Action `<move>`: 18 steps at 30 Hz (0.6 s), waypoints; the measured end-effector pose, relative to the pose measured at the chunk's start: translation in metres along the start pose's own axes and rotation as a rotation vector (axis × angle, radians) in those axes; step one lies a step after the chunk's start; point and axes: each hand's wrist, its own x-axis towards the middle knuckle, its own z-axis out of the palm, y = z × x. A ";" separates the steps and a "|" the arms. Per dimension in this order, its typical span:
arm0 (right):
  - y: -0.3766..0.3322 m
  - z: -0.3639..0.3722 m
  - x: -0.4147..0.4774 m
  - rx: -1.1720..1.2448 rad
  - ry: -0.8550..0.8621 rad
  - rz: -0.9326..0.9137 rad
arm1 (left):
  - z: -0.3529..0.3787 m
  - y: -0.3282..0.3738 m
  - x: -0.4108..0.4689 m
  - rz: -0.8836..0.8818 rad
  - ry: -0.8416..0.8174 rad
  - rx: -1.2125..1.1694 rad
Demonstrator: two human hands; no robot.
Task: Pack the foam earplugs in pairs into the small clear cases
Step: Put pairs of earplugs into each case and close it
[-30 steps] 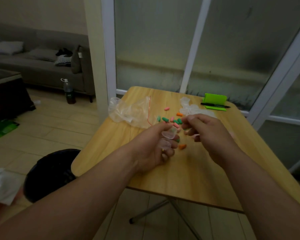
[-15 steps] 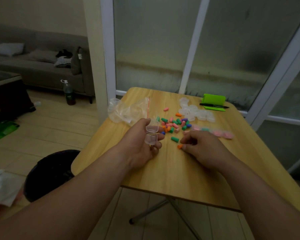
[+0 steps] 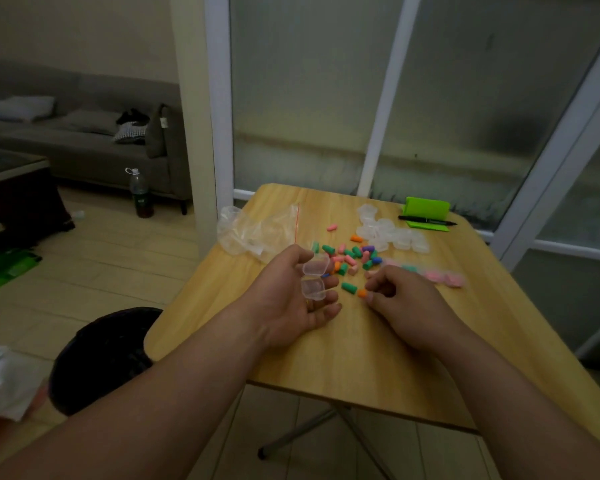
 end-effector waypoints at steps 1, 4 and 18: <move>0.001 0.000 0.000 -0.001 -0.004 0.000 | 0.000 0.001 0.000 0.001 -0.009 -0.005; 0.003 0.000 0.000 0.005 -0.007 0.000 | 0.000 0.001 0.000 0.001 -0.018 0.001; 0.001 0.000 -0.001 0.071 0.055 0.028 | 0.007 -0.005 0.011 0.007 0.019 -0.035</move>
